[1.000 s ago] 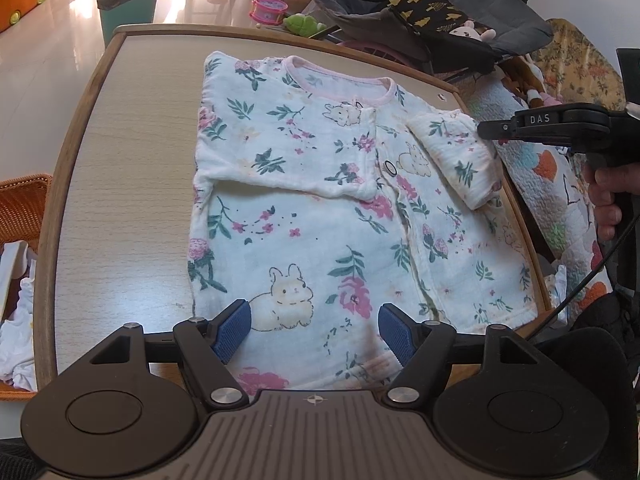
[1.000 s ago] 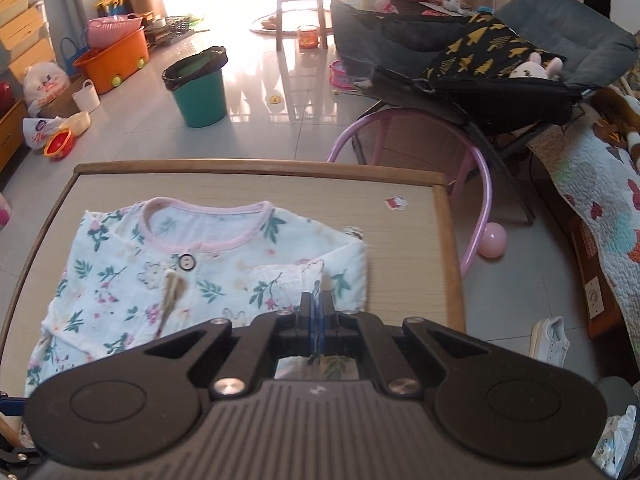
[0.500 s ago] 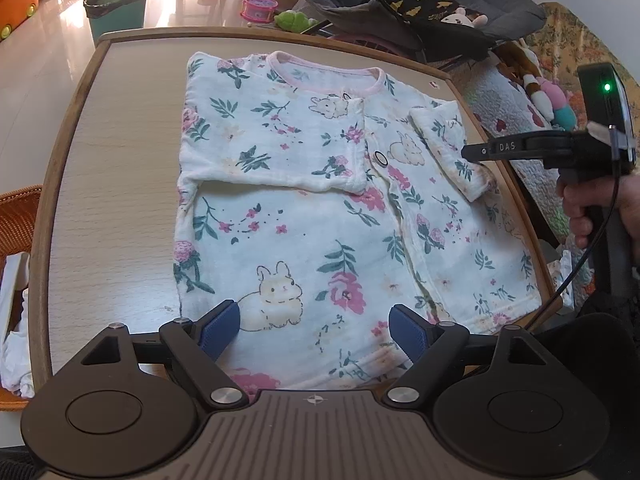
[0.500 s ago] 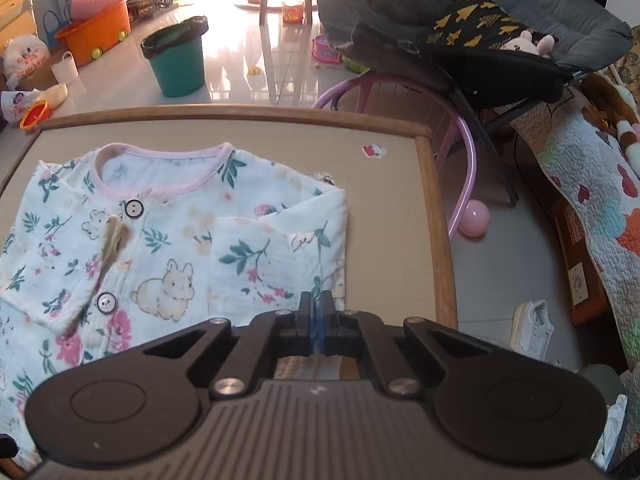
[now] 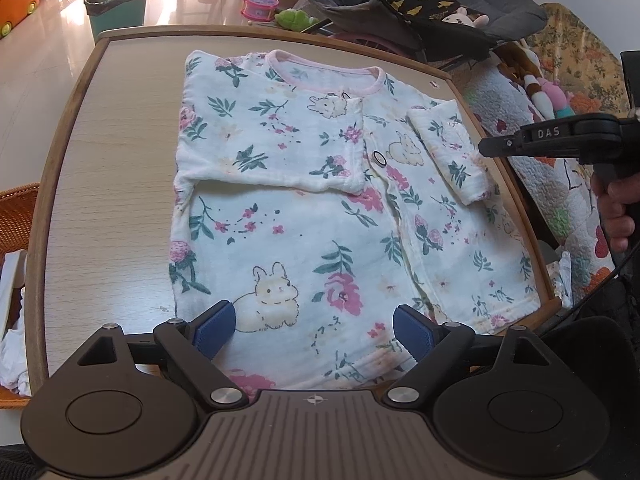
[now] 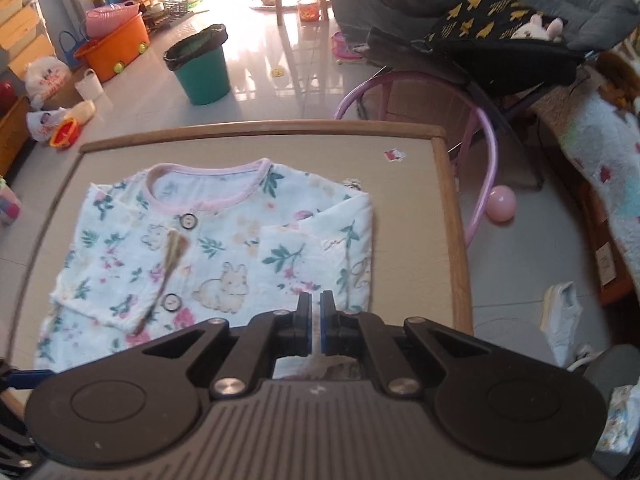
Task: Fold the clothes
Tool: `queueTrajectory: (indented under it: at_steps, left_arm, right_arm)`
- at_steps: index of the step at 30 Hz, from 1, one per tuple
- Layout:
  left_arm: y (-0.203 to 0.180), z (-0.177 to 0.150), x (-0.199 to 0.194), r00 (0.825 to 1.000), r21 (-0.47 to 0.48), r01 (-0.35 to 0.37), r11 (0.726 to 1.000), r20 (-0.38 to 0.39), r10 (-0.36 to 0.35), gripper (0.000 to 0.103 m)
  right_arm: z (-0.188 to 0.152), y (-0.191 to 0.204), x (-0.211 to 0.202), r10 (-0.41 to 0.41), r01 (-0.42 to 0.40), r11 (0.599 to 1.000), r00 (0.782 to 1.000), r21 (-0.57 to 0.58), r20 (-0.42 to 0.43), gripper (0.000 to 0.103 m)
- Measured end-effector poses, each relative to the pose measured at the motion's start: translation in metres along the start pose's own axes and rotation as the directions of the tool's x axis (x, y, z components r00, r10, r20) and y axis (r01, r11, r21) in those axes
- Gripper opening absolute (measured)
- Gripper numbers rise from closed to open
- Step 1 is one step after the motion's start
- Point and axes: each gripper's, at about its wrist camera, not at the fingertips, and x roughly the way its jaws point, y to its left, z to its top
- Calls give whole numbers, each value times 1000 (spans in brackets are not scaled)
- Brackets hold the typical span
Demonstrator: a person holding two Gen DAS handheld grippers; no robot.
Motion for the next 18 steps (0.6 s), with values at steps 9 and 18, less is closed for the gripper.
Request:
queueTrajectory:
  at_steps: [9,18]
  left_arm:
    - [12,-4,-4,998,-87,50,995,49,-46,92]
    - [16,8,-12,998,-228,47,972,52,-36,91]
  right_arm:
    - [-12,-4,21,31,-31,1000,998,-6,-56,4]
    - [-42,-13,-36,11,-4,989,999,151,-41,28]
